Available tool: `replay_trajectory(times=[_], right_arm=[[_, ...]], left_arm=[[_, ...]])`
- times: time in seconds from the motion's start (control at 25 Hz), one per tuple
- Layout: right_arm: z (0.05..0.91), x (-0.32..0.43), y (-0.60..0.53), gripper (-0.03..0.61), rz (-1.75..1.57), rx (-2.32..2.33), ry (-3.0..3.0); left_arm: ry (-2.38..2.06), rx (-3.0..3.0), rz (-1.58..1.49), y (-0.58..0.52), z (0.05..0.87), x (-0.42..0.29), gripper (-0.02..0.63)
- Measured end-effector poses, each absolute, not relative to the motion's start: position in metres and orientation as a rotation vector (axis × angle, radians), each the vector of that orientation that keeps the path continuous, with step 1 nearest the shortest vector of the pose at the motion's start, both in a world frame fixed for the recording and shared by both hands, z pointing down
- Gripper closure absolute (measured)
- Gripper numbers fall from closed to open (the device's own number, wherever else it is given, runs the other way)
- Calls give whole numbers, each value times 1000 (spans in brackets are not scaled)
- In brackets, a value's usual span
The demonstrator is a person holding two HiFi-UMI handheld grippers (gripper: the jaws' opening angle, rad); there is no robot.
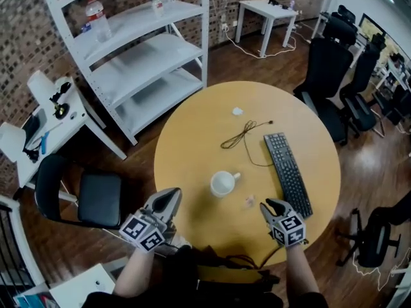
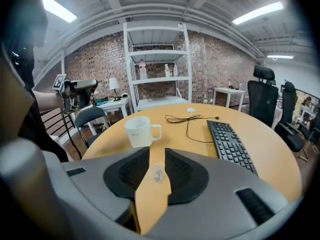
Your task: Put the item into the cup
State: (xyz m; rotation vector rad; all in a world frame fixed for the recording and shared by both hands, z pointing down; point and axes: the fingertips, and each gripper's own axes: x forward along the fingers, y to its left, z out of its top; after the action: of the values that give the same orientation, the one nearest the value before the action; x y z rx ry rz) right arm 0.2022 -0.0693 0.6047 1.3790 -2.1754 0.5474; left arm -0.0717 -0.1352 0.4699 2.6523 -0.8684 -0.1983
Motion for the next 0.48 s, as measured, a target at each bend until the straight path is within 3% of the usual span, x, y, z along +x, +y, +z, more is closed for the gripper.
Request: replay_trajectory(times=[0.48], right_arm=[[673, 185, -88, 474, 631, 1130, -2013]], left_arm=[[-1048, 2506, -178, -125, 497, -119, 611]])
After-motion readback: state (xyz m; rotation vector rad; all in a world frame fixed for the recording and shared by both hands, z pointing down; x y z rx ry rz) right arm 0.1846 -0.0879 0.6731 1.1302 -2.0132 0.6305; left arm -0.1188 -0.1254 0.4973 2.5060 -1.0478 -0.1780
